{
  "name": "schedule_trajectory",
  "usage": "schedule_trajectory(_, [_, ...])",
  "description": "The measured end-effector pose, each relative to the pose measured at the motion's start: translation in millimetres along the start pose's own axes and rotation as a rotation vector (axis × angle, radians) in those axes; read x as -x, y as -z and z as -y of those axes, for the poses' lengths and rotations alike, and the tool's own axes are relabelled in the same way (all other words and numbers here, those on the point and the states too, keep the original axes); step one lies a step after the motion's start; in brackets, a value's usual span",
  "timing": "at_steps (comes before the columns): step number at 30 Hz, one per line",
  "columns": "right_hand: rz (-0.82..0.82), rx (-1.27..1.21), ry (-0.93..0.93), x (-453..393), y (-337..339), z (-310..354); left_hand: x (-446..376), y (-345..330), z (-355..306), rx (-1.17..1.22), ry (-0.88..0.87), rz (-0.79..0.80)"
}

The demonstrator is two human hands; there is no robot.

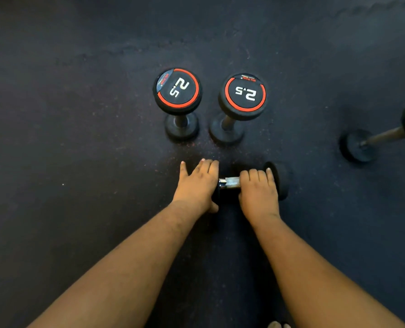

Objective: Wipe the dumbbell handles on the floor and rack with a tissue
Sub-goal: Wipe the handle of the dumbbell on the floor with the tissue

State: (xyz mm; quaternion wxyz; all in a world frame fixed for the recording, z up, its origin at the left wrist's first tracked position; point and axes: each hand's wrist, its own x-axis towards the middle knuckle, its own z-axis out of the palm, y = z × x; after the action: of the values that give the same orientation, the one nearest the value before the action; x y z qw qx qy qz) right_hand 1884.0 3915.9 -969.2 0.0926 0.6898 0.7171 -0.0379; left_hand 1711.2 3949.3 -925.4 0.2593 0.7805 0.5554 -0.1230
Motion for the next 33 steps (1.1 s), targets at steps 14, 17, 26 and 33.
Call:
schedule_trajectory(14, [-0.096,-0.216,0.076,29.9,-4.2,25.6,6.3,-2.3,-2.4,0.009,-0.002,-0.013])
schedule_trajectory(17, [-0.122,-0.132,-0.048,26.4,-7.3,-3.3,5.2,-3.1,-2.6,0.002,0.004,-0.002])
schedule_trajectory(26, [-0.133,-0.267,0.129,47.6,-10.5,35.6,4.9,-5.3,-0.2,0.011,-0.009,-0.033])
schedule_trajectory(33, [-0.143,-0.918,-0.569,87.7,-30.1,40.4,3.2,-10.4,7.3,0.030,-0.053,-0.047])
